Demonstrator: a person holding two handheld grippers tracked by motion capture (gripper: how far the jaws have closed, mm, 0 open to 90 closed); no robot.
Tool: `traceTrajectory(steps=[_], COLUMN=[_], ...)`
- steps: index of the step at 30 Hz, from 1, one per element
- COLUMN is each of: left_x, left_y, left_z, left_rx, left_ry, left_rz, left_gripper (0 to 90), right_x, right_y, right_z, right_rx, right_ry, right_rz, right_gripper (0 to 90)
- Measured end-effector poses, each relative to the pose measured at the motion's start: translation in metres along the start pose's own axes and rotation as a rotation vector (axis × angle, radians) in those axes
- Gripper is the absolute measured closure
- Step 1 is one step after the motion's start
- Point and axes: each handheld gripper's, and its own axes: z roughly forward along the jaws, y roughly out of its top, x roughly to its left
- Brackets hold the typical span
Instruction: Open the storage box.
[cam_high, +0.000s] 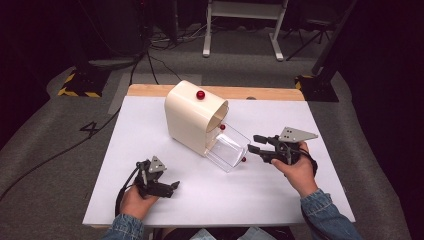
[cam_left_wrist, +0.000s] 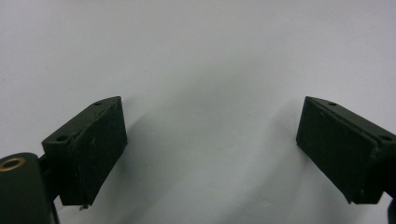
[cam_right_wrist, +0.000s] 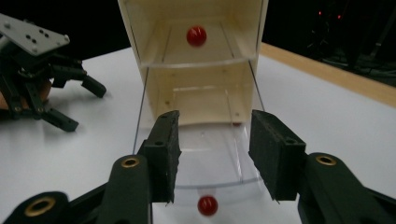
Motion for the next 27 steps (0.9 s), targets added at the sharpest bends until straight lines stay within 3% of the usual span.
traceTrajectory(steps=[8, 12, 20, 27], left_x=[-0.001, -0.001, -0.001, -0.002], left_y=[-0.001, -0.001, -0.001, -0.002], left_z=[0.000, 0.000, 0.000, 0.000], left_rx=[-0.007, -0.008, -0.008, -0.012], left_ry=[0.006, 0.005, 0.012, 0.017], left_rz=[0.004, 0.003, 0.007, 0.007], left_gripper=[9.0, 9.0, 9.1, 9.3], right_x=[0.009, 0.009, 0.002, 0.000], right_y=[0.031, 0.039, 0.037, 0.032], right_z=[0.020, 0.042, 0.071, 0.082], right_rx=[-0.027, -0.032, -0.061, -0.061], right_ry=[0.029, 0.046, 0.052, 0.044], right_rz=[-0.053, -0.062, -0.039, -0.038], right_gripper=[51.7, 53.1, 57.1, 61.7])
